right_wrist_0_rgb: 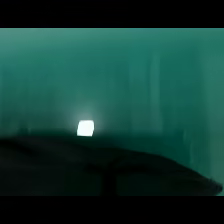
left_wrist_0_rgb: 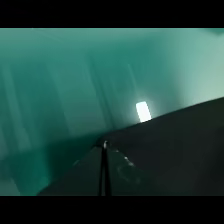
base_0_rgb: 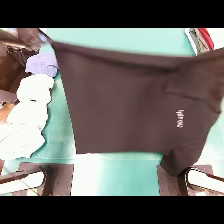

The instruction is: Fold the shirts.

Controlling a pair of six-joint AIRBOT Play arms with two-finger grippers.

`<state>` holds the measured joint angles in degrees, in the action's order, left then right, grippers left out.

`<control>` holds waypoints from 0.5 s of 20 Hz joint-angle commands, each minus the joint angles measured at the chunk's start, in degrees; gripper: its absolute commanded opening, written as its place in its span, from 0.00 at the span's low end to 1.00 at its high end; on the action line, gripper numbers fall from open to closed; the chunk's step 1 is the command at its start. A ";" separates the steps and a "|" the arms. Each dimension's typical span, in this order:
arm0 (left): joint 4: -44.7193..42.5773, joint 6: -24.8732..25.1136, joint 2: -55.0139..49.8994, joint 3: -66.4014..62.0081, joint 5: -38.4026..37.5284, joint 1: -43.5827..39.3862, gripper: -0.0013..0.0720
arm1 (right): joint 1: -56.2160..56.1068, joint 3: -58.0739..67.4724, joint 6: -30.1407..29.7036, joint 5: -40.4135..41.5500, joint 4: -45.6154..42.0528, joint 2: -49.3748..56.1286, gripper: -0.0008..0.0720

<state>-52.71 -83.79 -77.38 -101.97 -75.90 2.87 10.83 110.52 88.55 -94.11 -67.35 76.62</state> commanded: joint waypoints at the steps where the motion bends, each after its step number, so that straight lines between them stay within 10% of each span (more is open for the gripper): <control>1: -0.50 -0.83 -13.42 0.72 -1.11 0.02 0.05 | -4.11 -6.45 -0.63 -1.68 0.02 11.82 0.03; 10: 0.57 7.87 -21.07 0.72 27.21 0.02 0.05 | -5.01 -7.65 -1.20 31.63 -0.09 23.41 0.03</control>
<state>-52.45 -79.35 -96.90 -101.32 -56.82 2.85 6.09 103.15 87.92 -73.91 -67.24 98.15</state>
